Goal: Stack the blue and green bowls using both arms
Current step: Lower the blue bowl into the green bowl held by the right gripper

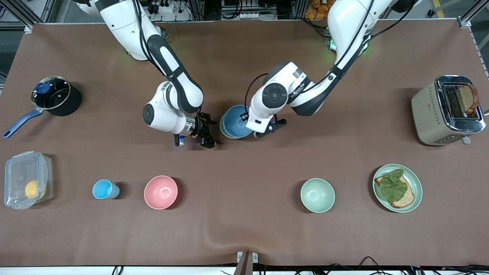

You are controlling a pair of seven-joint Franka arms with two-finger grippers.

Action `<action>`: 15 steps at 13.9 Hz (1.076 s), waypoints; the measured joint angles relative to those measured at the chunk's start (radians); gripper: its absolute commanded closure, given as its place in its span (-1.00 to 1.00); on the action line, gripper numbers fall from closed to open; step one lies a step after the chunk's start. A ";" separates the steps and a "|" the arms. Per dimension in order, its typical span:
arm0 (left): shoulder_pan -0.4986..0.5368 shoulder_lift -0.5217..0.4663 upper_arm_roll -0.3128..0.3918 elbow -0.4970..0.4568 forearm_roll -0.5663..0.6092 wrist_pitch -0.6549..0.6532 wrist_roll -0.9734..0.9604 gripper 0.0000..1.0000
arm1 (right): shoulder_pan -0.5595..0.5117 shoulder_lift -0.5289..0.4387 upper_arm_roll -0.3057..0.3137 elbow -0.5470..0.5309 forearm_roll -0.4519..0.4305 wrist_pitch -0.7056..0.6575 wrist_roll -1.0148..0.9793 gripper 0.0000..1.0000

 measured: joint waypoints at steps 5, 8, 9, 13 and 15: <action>-0.018 0.042 0.003 0.010 0.000 0.012 -0.001 1.00 | 0.001 0.004 0.001 0.004 0.001 0.000 -0.001 -1.00; -0.028 0.061 0.003 0.029 0.000 0.014 -0.001 0.82 | 0.001 0.004 0.001 0.005 0.001 0.000 -0.001 -1.00; -0.032 0.068 0.003 0.037 0.000 0.014 -0.001 -0.18 | 0.001 0.004 0.001 0.006 0.001 0.000 -0.003 -1.00; -0.046 0.080 0.004 0.053 0.049 0.014 0.006 -1.00 | 0.001 0.004 0.001 0.006 0.001 -0.001 -0.015 -1.00; -0.051 0.080 0.004 0.062 0.060 0.014 0.006 -1.00 | 0.001 0.004 0.001 0.007 0.002 -0.008 -0.016 -1.00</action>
